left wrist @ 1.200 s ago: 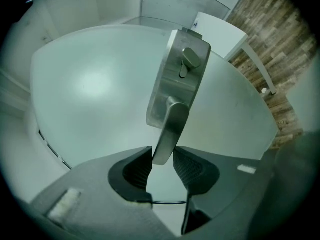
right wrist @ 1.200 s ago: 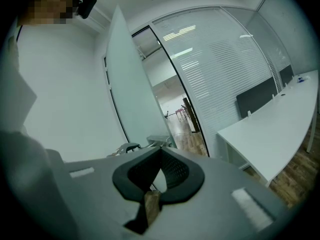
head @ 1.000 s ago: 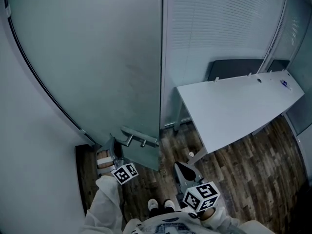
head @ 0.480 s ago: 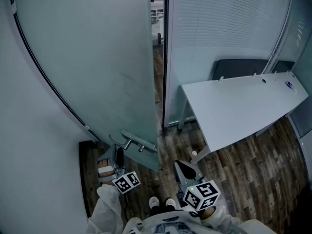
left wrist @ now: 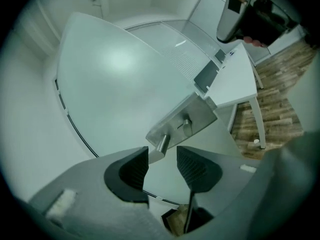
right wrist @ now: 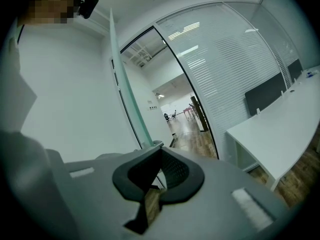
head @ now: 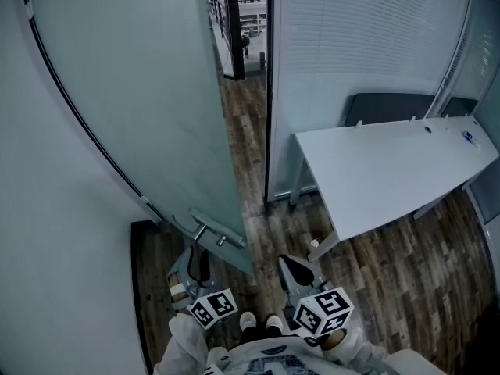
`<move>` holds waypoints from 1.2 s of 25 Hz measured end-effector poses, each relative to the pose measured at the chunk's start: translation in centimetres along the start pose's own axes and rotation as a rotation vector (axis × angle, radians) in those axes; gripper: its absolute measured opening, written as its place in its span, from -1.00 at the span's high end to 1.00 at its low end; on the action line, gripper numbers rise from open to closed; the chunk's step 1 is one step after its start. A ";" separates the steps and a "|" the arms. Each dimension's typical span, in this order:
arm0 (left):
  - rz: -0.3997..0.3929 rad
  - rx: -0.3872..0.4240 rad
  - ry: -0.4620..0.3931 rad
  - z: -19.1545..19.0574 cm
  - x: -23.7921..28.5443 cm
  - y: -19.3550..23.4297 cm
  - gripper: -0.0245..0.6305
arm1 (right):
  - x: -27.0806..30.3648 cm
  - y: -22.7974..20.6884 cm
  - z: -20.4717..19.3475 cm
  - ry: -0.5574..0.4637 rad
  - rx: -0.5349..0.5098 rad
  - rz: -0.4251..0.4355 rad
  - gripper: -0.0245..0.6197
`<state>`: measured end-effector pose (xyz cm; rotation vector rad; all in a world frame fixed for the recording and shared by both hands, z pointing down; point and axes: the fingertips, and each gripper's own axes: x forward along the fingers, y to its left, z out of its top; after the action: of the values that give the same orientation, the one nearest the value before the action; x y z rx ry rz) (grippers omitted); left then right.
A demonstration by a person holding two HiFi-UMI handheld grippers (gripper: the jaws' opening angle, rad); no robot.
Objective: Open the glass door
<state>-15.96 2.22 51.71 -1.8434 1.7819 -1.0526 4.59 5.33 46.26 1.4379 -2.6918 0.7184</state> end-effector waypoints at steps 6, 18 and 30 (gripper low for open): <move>0.012 -0.112 -0.018 0.9 -3.2 0.4 0.47 | -0.6 0.7 -0.6 0.015 -0.001 0.027 0.91; -0.035 -0.407 -0.091 2.1 -7.3 1.5 0.76 | -1.5 1.8 -1.1 0.005 -0.004 0.026 0.91; -0.157 -0.605 -0.110 3.0 -8.5 1.4 0.91 | -1.3 4.2 0.2 -0.036 -0.041 0.009 0.92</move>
<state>-14.06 9.51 46.56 -2.3618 2.0641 -0.4612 2.06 8.23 44.21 1.4446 -2.7240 0.6400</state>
